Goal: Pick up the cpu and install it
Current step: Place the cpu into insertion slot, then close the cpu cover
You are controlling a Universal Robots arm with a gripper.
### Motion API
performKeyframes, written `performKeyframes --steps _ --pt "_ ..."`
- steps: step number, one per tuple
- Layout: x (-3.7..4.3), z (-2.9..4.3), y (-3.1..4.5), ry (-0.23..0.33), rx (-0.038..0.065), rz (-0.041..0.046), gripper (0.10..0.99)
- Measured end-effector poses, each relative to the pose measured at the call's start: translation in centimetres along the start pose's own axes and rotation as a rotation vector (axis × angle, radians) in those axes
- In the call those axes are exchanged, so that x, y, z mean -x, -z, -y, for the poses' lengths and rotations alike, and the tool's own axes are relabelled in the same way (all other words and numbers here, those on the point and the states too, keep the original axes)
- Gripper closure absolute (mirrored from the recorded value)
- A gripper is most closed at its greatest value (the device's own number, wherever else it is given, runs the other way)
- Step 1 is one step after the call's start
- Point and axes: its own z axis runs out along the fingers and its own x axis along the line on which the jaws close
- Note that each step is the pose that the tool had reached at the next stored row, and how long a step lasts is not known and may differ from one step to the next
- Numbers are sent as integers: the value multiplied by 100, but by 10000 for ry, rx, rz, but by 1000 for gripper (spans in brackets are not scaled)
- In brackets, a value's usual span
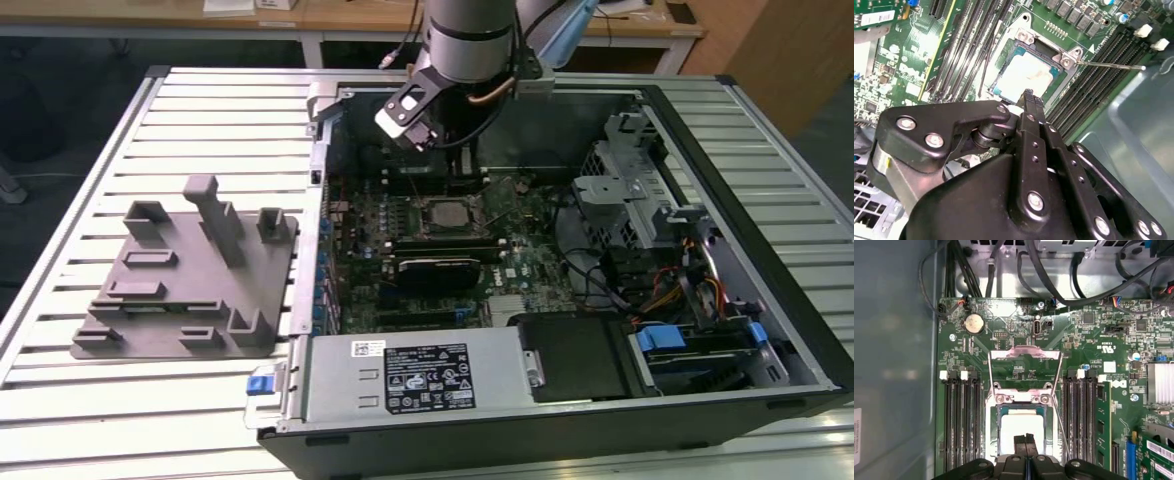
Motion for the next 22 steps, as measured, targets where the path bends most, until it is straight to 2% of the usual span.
performKeyframes --steps 12,18,22 --pt "0 -1 5 0 0 -14 980" --pt "0 -38 3 0 0 -15 980" --pt "0 -39 36 -1 0 -14 980"
